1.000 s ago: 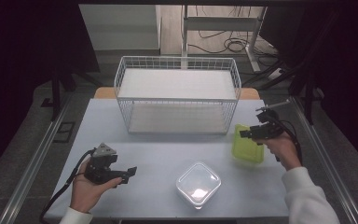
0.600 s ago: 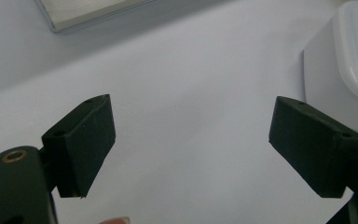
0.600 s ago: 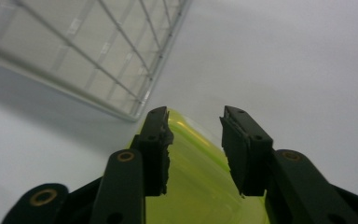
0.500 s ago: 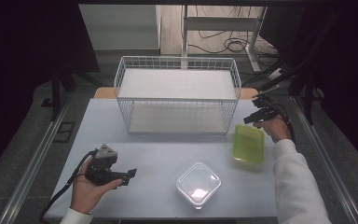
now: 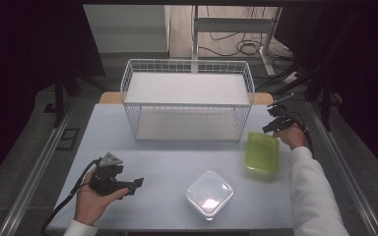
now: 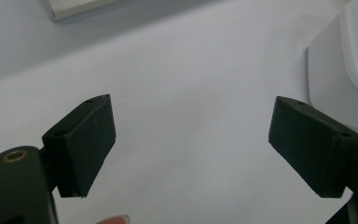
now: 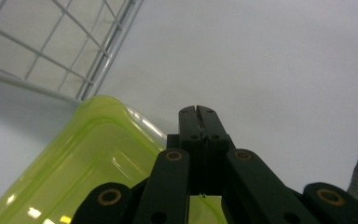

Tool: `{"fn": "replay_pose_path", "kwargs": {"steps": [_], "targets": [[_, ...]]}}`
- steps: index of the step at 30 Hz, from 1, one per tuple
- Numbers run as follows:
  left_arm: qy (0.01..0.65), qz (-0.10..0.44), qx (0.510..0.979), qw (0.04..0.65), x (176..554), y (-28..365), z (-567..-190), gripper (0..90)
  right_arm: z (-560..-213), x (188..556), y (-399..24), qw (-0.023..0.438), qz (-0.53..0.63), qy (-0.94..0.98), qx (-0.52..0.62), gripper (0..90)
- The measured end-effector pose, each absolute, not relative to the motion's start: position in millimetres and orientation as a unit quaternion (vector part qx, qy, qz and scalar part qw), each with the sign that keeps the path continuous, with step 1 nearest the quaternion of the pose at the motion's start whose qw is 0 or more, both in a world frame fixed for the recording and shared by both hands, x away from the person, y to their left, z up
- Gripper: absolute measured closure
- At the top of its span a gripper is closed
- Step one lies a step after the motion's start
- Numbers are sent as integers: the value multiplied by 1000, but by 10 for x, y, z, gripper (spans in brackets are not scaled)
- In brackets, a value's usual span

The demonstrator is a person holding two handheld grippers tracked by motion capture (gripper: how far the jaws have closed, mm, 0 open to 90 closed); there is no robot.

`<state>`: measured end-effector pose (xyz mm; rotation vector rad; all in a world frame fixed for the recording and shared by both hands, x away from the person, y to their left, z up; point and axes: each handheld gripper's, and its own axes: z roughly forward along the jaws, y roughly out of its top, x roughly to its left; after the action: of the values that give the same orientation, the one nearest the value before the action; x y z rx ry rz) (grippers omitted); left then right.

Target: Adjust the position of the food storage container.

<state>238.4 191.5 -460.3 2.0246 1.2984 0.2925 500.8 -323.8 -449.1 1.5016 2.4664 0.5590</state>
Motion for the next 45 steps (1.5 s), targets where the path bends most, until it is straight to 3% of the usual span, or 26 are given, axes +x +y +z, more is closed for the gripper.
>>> {"fn": "replay_pose_path", "kwargs": {"steps": [20, 30, 38, 45], "targets": [[498, 94, 787, 353, 2402, 1864, -4638, 143, -4468, 4503, -3343, 71, 183, 852, 486, 893], [496, 98, 788, 351, 2408, 1871, -4640, 143, -4366, 4295, -3465, 100, 209, 850, 474, 892], [496, 95, 790, 348, 2413, 1858, -4650, 142, -4232, 3718, -3627, 101, 243, 861, 436, 892], [499, 94, 786, 352, 2419, 1877, -4631, 141, -4432, 3189, -3651, 70, 216, 883, 410, 892]]}}
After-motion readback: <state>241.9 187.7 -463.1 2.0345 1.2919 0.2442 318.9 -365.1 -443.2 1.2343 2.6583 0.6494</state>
